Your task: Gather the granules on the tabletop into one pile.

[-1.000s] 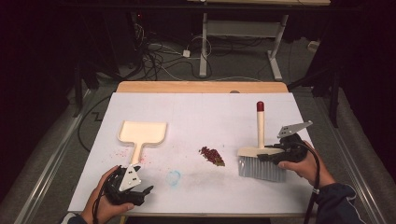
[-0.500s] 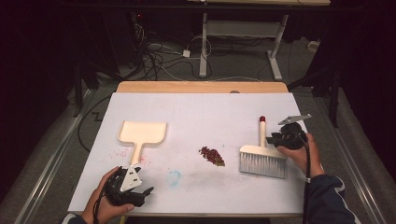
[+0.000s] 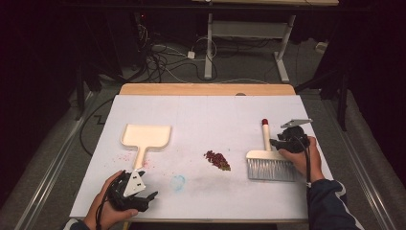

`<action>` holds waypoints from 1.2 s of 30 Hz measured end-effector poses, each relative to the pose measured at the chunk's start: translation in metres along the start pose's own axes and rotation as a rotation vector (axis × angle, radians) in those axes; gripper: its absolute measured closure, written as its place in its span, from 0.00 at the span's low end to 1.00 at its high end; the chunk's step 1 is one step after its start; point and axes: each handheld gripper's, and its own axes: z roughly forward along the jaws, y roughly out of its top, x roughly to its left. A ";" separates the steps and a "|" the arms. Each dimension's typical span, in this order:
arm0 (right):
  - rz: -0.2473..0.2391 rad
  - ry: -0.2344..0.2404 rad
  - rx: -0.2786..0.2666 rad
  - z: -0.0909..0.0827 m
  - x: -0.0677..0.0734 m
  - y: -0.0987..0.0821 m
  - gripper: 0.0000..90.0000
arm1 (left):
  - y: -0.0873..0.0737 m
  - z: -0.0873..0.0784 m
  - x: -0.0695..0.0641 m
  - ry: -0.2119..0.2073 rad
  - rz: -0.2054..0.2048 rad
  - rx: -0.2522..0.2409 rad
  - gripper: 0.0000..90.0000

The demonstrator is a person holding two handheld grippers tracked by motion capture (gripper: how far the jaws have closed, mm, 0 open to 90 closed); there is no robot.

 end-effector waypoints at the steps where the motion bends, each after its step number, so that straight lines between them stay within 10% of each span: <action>1: 0.002 -0.011 -0.012 -0.001 0.000 0.000 0.63 | 0.000 -0.001 0.000 0.002 -0.003 -0.005 0.23; 18: -0.005 0.052 -0.377 -0.068 0.030 0.009 0.47 | 0.007 0.000 0.005 0.028 -0.013 -0.039 0.23; 36: -0.112 0.053 -0.482 -0.108 0.076 -0.014 0.38 | 0.013 0.004 0.014 0.036 -0.021 -0.066 0.23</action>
